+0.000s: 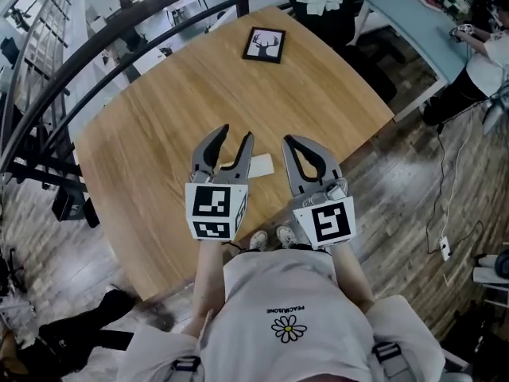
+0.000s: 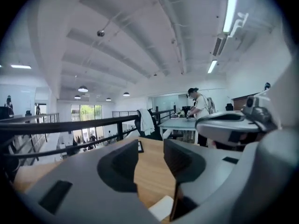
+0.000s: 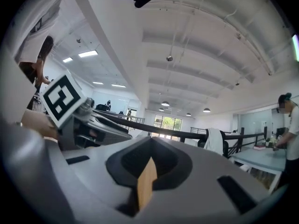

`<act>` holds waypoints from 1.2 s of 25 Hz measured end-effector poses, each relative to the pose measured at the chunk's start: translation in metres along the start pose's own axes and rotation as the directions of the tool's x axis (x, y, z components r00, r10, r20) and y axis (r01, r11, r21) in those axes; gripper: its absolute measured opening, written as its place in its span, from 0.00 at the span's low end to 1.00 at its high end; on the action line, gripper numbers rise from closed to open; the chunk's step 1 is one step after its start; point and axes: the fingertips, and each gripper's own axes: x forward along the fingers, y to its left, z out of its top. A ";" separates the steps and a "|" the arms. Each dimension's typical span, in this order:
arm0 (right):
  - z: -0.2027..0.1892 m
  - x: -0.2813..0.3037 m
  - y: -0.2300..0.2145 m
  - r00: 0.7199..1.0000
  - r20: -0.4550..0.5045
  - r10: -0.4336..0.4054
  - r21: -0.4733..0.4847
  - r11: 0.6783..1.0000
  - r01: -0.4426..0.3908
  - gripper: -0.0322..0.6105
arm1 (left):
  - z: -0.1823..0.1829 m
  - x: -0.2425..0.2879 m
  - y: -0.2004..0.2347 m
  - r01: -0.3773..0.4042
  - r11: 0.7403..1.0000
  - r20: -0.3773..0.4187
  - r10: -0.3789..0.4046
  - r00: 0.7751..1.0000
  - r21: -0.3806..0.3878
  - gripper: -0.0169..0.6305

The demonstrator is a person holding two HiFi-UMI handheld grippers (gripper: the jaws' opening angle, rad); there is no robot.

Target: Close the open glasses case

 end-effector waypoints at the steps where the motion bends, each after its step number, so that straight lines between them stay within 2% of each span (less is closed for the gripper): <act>1: 0.003 0.002 -0.002 1.000 0.009 0.002 -0.009 1.000 -0.002 0.06 | 0.011 -0.007 -0.003 -0.007 1.000 0.030 0.006 1.000 0.015 0.29; 3: 0.008 0.006 -0.004 1.000 0.022 0.008 -0.031 1.000 -0.007 0.06 | 0.027 -0.018 -0.006 -0.028 0.999 0.090 0.026 0.996 0.019 0.20; 4: 0.010 0.008 -0.006 1.000 0.028 0.009 -0.038 0.999 -0.008 0.06 | 0.032 -0.022 -0.006 -0.042 0.999 0.116 0.040 0.992 0.012 0.11; 6: 0.013 0.011 -0.007 0.999 0.037 0.009 -0.042 0.999 -0.007 0.06 | 0.036 -0.026 -0.005 -0.059 0.998 0.148 0.060 0.987 -0.007 0.05; 14: 0.005 0.012 -0.012 1.000 0.017 -0.014 0.022 1.000 0.014 0.06 | 0.033 -0.033 -0.002 -0.094 0.995 0.159 0.096 0.983 -0.022 0.05; 18: 0.000 0.011 -0.017 0.999 0.005 -0.032 0.037 0.999 0.032 0.06 | 0.029 -0.033 0.010 -0.118 0.985 0.137 0.135 0.981 -0.125 0.05; 20: -0.001 0.010 -0.019 0.999 0.011 -0.039 0.031 0.999 0.038 0.06 | 0.028 -0.035 0.015 -0.135 0.979 0.129 0.155 0.979 -0.152 0.05; 30: 0.002 0.003 -0.014 1.000 0.014 -0.027 0.039 0.999 0.026 0.06 | 0.029 -0.043 0.020 -0.194 0.971 0.121 0.211 0.970 -0.136 0.05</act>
